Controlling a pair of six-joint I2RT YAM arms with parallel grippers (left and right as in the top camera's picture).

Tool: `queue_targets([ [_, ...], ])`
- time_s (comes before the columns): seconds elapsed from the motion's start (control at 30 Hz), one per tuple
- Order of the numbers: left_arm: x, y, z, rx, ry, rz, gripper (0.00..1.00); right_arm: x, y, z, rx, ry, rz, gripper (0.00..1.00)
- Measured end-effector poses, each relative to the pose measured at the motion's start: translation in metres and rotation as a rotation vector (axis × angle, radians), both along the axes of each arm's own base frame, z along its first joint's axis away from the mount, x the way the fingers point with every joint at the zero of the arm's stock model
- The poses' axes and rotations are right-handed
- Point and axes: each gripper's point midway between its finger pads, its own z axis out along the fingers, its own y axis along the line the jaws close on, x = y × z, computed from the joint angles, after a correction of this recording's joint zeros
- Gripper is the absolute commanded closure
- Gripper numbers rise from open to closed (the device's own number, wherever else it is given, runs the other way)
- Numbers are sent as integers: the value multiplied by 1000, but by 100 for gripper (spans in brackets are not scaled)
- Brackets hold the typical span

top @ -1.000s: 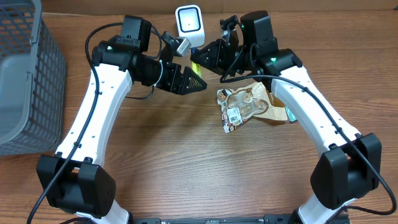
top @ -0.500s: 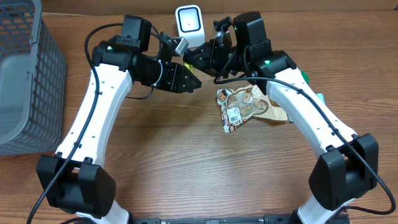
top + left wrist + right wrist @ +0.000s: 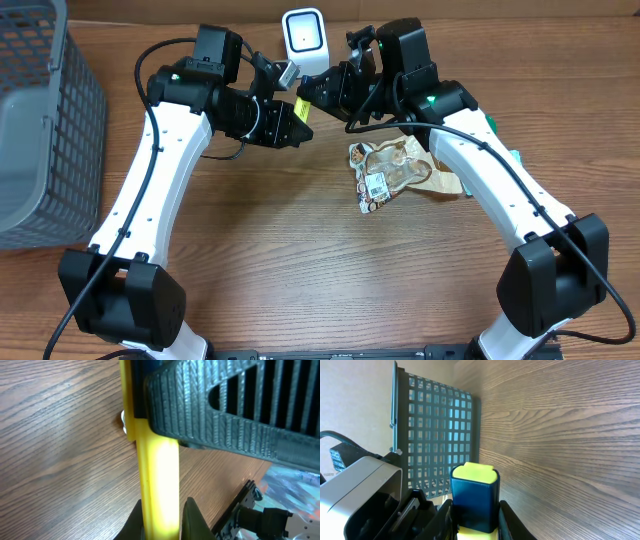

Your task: Scan the item barcode

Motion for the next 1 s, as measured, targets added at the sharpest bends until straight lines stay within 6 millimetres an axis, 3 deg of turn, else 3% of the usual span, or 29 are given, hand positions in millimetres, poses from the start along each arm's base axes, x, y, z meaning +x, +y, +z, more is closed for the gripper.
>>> queue_targets([
  [0.17,-4,7,-2,5,34,14,96,-3,1,2,10,-15,33,49],
  [0.27,-9,15,-2,-8,70,21,96,-6,0,9,46,-42,89,44],
  [0.47,-17,29,17,-174,116,6,96,-3,-31,24,131,-94,173,44],
  [0.6,-23,21,38,-325,116,-38,96,-6,-51,37,205,-126,233,46],
  [0.63,-25,18,44,-362,115,-51,96,-7,-56,41,227,-132,252,51],
  [0.8,-35,0,77,-565,119,-122,96,-25,-52,62,324,-232,398,57],
  [0.9,-38,-3,85,-610,128,-135,96,-33,-51,81,381,-340,489,57],
  [1.0,-41,-5,92,-653,140,-143,96,-38,-49,86,402,-346,521,57],
])
